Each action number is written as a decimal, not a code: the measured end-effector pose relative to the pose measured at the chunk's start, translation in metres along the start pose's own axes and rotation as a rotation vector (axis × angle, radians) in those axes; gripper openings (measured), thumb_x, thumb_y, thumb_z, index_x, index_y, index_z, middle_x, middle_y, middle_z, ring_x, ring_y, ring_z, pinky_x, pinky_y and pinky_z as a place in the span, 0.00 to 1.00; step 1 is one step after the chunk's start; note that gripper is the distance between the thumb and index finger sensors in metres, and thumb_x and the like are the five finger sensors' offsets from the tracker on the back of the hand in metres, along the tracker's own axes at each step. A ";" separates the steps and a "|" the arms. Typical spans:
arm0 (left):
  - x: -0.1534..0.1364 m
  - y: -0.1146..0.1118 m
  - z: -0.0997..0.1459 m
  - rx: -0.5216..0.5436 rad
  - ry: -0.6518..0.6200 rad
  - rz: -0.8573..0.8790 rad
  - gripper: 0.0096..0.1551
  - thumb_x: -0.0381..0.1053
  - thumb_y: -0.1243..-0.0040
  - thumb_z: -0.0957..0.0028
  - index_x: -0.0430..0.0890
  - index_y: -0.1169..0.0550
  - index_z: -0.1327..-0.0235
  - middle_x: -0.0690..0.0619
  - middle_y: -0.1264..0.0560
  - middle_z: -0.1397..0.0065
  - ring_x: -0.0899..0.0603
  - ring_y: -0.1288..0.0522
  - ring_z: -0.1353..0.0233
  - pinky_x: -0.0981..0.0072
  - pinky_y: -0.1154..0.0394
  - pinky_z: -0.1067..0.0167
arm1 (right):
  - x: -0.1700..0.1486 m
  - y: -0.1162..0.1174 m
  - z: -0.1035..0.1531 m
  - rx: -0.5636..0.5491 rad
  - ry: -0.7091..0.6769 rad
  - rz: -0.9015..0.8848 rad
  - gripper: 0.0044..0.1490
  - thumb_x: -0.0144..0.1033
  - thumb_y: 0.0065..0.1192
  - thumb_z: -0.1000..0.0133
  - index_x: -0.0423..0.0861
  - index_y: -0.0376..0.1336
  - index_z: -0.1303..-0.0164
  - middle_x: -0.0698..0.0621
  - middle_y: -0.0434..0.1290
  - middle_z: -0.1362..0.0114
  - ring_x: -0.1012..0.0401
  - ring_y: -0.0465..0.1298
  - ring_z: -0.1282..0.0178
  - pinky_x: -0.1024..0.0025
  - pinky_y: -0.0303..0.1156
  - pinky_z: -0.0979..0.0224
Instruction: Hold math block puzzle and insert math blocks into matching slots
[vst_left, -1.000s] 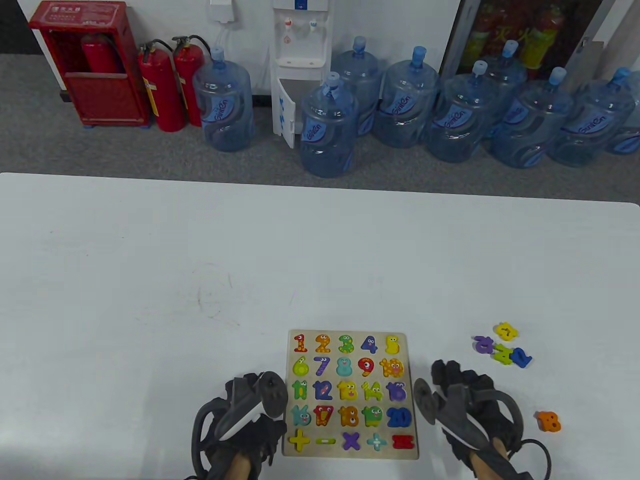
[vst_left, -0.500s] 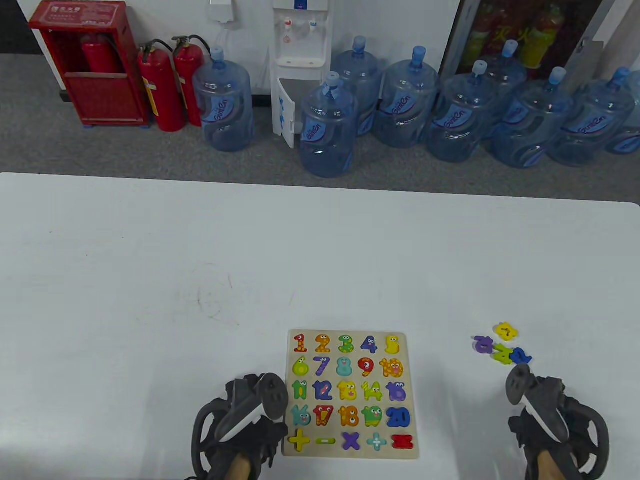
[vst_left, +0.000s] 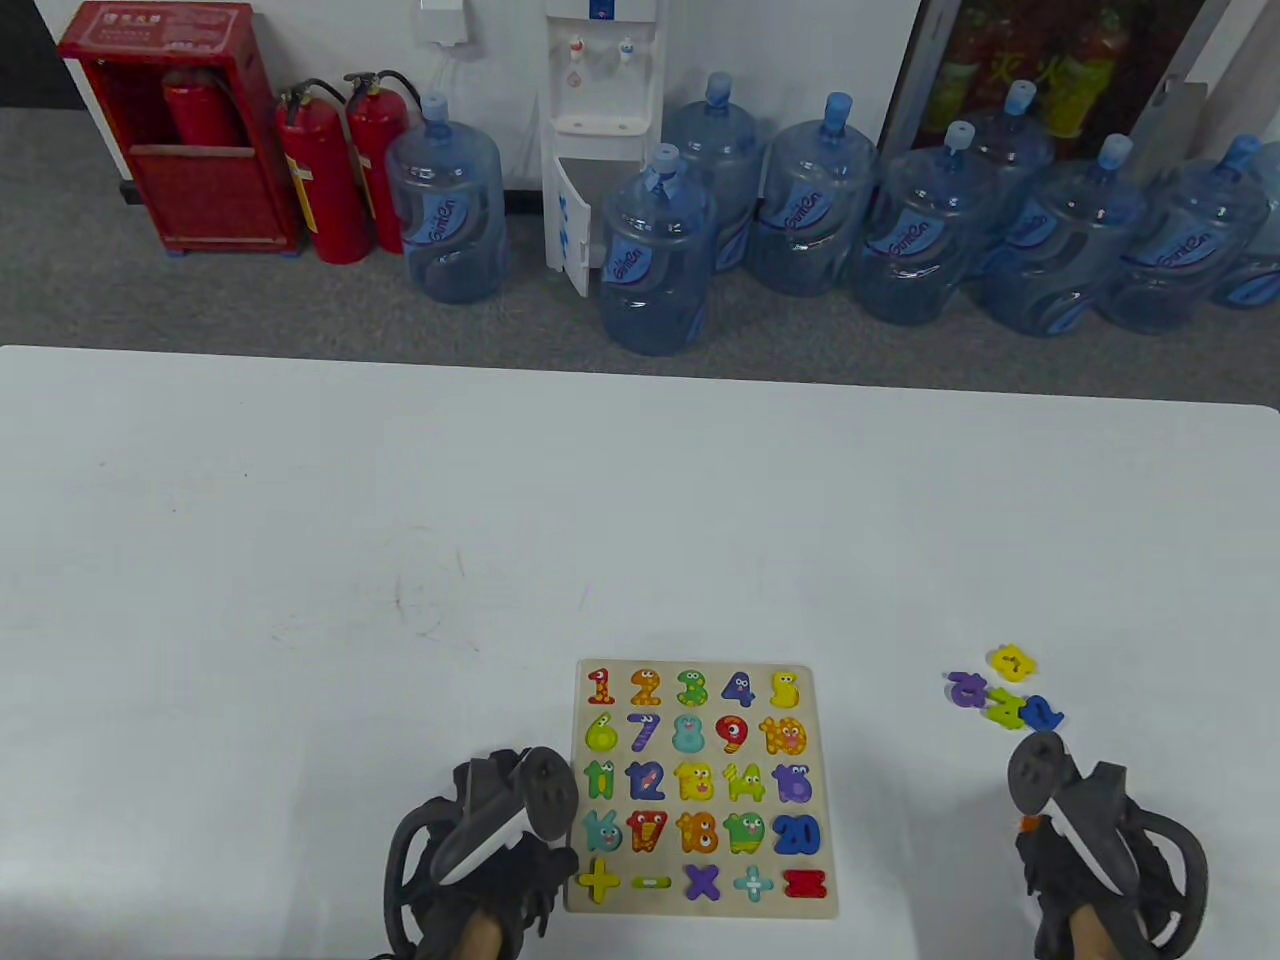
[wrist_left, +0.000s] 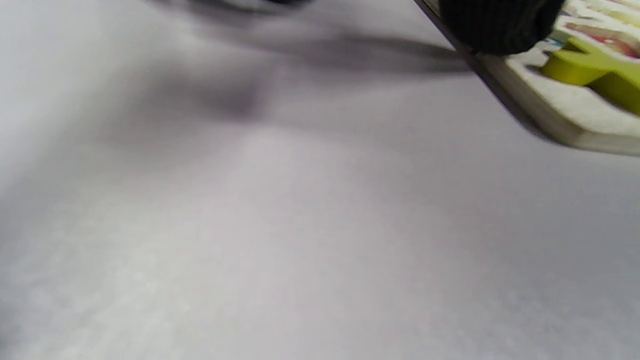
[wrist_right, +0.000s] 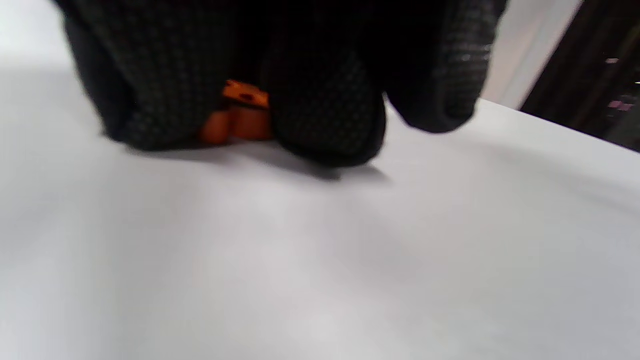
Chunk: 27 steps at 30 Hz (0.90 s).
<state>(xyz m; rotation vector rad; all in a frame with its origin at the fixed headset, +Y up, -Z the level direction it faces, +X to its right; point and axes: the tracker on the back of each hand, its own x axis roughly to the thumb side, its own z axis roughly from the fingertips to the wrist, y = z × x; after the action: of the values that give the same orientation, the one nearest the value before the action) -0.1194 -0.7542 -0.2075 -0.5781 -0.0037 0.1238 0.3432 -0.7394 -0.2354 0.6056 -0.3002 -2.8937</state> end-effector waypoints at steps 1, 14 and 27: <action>0.000 0.000 0.000 -0.001 0.000 0.000 0.54 0.62 0.44 0.58 0.50 0.58 0.27 0.47 0.60 0.21 0.29 0.59 0.20 0.25 0.49 0.28 | 0.004 0.000 0.001 -0.013 -0.019 0.003 0.43 0.46 0.71 0.69 0.52 0.66 0.40 0.50 0.73 0.38 0.65 0.83 0.55 0.68 0.79 0.46; 0.000 0.000 0.000 -0.004 -0.001 0.001 0.54 0.62 0.44 0.58 0.50 0.58 0.27 0.47 0.61 0.21 0.29 0.60 0.20 0.25 0.50 0.28 | 0.009 -0.011 0.012 -0.117 -0.084 -0.130 0.39 0.49 0.62 0.65 0.50 0.68 0.42 0.49 0.75 0.39 0.62 0.83 0.52 0.63 0.79 0.45; 0.001 0.000 0.001 -0.007 -0.002 0.001 0.54 0.62 0.44 0.58 0.50 0.58 0.27 0.47 0.61 0.22 0.29 0.60 0.20 0.25 0.50 0.28 | 0.036 -0.001 0.017 -0.060 -0.286 -0.072 0.41 0.37 0.72 0.68 0.60 0.65 0.40 0.58 0.68 0.31 0.59 0.75 0.40 0.58 0.70 0.30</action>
<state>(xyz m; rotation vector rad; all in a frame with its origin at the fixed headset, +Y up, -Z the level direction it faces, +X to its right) -0.1189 -0.7537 -0.2072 -0.5848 -0.0054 0.1251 0.3037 -0.7432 -0.2335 0.1949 -0.2306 -3.0450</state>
